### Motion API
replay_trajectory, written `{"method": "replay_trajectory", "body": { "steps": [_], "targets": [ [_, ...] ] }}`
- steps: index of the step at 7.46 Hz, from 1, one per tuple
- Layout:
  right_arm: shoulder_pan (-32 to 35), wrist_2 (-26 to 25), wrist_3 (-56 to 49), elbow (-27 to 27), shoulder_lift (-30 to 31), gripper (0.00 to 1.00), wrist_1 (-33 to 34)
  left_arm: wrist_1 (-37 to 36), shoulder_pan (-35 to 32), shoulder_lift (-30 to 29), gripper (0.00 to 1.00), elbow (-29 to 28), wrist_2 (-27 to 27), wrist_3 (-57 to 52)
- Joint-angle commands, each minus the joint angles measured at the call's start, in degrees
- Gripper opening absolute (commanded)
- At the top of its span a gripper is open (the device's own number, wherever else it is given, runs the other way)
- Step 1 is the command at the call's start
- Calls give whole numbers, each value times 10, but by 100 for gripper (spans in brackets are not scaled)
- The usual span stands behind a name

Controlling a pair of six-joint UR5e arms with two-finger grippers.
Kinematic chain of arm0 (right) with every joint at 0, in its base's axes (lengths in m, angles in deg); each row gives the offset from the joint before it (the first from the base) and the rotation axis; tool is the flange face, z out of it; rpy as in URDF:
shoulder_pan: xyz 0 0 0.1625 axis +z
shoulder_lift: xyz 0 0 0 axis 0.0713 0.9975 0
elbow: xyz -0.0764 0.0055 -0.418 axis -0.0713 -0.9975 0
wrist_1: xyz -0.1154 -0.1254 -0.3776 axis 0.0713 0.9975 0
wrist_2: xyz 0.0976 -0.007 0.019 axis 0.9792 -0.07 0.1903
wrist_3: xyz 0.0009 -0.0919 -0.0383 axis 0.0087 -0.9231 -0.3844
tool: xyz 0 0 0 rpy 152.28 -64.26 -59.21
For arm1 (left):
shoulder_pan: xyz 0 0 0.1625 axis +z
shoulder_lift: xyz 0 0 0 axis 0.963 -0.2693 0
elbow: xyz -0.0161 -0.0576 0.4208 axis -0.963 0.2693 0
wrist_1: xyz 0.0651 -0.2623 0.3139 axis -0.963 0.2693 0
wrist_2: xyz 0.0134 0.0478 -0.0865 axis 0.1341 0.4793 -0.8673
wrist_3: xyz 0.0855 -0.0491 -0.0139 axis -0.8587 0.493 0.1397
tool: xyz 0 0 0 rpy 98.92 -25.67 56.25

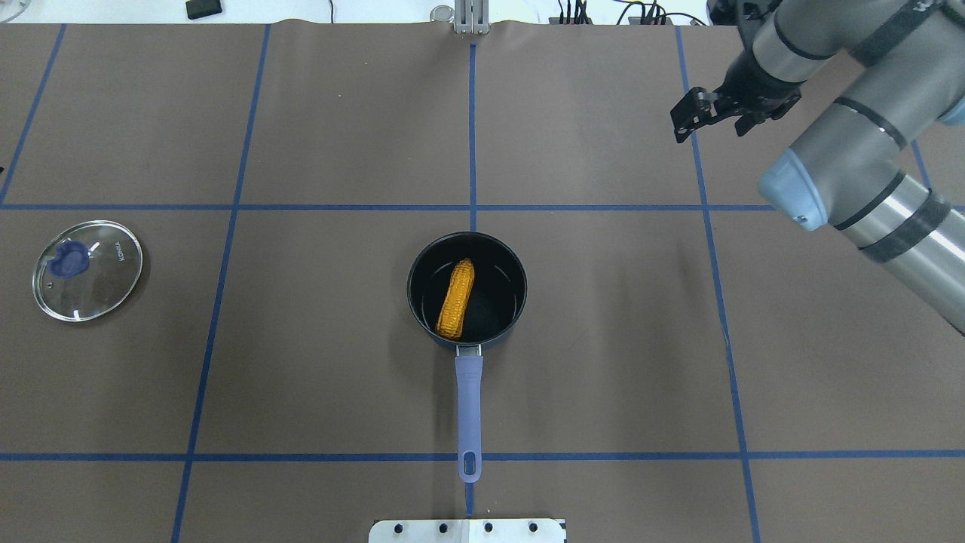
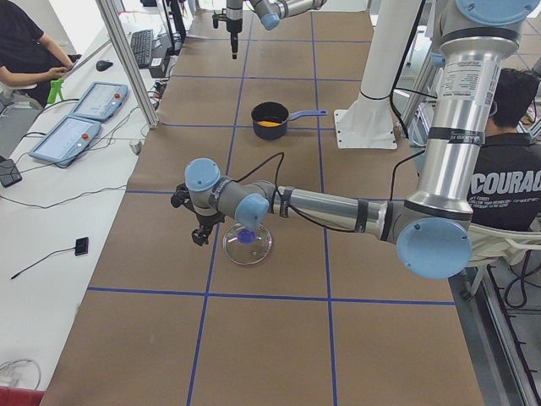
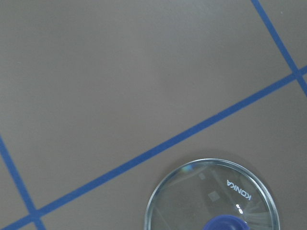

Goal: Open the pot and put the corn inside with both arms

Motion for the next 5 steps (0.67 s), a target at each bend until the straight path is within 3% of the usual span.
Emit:
{"method": "replay_trajectory", "body": {
  "steps": [1, 2, 5],
  "targets": [
    [98, 54, -108, -20, 50, 100, 0, -128, -65, -48, 92, -1, 0, -112],
    [135, 63, -137, -19, 64, 100, 0, -147, -86, -51, 97, -3, 0, -131],
    [216, 97, -233, -19, 129, 100, 3, -154, -123, -50, 98, -16, -2, -139]
  ]
}}
